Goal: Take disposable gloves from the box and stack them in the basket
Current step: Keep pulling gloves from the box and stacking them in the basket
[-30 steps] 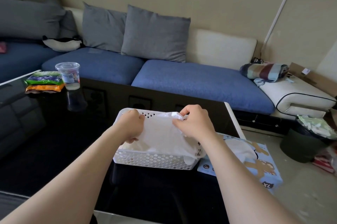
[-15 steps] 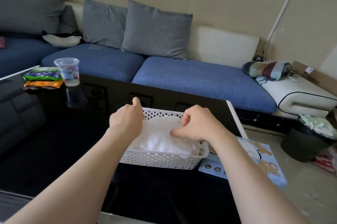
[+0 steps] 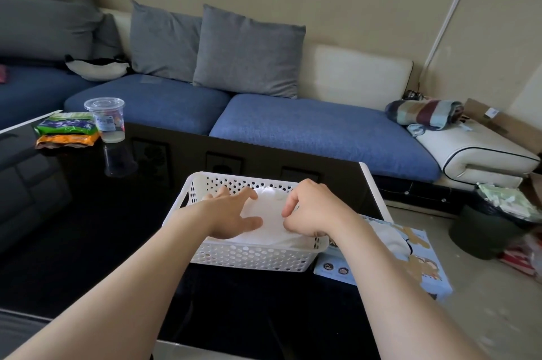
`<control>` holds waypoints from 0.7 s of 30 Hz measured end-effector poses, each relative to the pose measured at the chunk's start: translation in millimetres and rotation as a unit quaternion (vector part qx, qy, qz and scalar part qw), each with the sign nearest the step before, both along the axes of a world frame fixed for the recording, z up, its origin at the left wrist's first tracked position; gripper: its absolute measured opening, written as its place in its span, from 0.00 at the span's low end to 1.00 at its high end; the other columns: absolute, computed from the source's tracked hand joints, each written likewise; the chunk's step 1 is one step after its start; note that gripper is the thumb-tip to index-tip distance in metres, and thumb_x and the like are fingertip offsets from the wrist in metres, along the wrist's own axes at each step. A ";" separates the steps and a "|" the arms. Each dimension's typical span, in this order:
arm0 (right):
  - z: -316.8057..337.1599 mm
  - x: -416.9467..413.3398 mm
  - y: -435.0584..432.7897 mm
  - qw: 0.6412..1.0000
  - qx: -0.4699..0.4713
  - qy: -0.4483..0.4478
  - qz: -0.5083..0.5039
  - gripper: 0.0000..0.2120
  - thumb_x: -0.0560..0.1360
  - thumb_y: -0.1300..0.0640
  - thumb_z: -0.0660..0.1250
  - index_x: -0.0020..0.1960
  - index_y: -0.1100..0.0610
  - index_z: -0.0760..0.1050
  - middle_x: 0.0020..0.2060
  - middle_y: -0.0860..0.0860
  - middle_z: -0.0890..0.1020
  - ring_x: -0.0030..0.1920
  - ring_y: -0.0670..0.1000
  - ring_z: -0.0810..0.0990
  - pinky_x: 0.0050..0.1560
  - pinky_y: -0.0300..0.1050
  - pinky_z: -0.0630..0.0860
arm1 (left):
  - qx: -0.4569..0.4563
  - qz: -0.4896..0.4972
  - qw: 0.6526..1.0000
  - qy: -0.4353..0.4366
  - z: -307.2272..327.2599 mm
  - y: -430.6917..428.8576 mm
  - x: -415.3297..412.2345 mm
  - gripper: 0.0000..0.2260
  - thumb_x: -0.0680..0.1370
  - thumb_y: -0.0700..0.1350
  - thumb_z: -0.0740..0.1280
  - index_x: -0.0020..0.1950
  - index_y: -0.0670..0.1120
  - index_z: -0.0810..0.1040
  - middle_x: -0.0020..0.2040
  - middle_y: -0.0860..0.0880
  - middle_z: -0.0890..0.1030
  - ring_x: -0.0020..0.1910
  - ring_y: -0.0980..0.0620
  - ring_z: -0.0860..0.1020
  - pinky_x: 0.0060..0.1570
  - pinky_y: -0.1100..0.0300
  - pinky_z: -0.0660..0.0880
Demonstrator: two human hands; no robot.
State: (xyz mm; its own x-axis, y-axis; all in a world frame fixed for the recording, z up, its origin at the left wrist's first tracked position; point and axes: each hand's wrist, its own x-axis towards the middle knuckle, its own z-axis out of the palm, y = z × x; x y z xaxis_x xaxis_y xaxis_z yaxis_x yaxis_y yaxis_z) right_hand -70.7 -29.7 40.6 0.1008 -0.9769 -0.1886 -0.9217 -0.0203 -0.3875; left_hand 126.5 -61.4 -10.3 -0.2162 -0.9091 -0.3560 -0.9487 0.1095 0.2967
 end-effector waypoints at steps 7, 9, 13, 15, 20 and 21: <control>0.5 -8.1 -4.7 1.000 0.003 -0.010 -0.008 0.16 0.77 0.72 0.67 0.54 0.56 0.87 0.46 0.46 0.81 0.46 0.49 0.84 0.43 0.42 0.83 | 0.022 0.008 0.999 -0.027 -2.9 0.3 -3.3 0.34 0.78 0.75 0.57 0.80 0.72 0.47 0.85 0.44 0.45 0.83 0.33 0.46 0.76 0.29 0.57; -4.9 -9.1 -7.2 0.999 -0.031 0.019 -0.029 0.15 0.77 0.71 0.67 0.54 0.55 0.85 0.47 0.49 0.80 0.46 0.53 0.84 0.48 0.49 0.86 | 0.021 0.006 0.999 -0.035 -3.4 1.3 -3.6 0.36 0.77 0.76 0.57 0.80 0.72 0.45 0.86 0.45 0.42 0.83 0.33 0.43 0.76 0.28 0.56; -11.8 -6.5 -12.1 0.982 -0.159 0.100 -0.038 0.11 0.76 0.68 0.69 0.54 0.55 0.80 0.52 0.54 0.81 0.48 0.55 0.82 0.50 0.56 0.85 | 0.020 0.003 0.999 -0.046 -0.7 4.7 -5.6 0.37 0.76 0.78 0.56 0.79 0.74 0.41 0.86 0.46 0.40 0.83 0.33 0.42 0.76 0.28 0.56; -14.2 -2.5 -14.5 0.973 -0.223 0.053 0.003 0.13 0.78 0.68 0.68 0.57 0.53 0.82 0.54 0.51 0.83 0.51 0.53 0.82 0.52 0.54 0.84 | 0.020 0.005 0.998 -0.053 -0.4 5.4 -7.3 0.38 0.74 0.79 0.56 0.78 0.75 0.39 0.85 0.46 0.41 0.83 0.34 0.42 0.75 0.28 0.56; -21.1 18.5 -10.8 0.986 -0.076 -0.037 0.141 0.26 0.82 0.56 0.65 0.79 0.49 0.69 0.74 0.49 0.74 0.71 0.51 0.74 0.61 0.44 0.71 | -0.002 0.015 0.996 -0.090 3.0 9.7 -11.3 0.43 0.73 0.79 0.55 0.82 0.67 0.42 0.85 0.45 0.46 0.83 0.35 0.47 0.78 0.33 0.53; -23.6 20.2 -11.3 0.989 -0.033 -0.023 0.141 0.30 0.81 0.52 0.66 0.82 0.47 0.64 0.77 0.50 0.71 0.75 0.53 0.70 0.63 0.47 0.71 | -0.004 0.013 0.995 -0.101 5.4 12.0 -11.8 0.43 0.75 0.78 0.55 0.84 0.63 0.43 0.85 0.45 0.46 0.83 0.35 0.46 0.79 0.34 0.50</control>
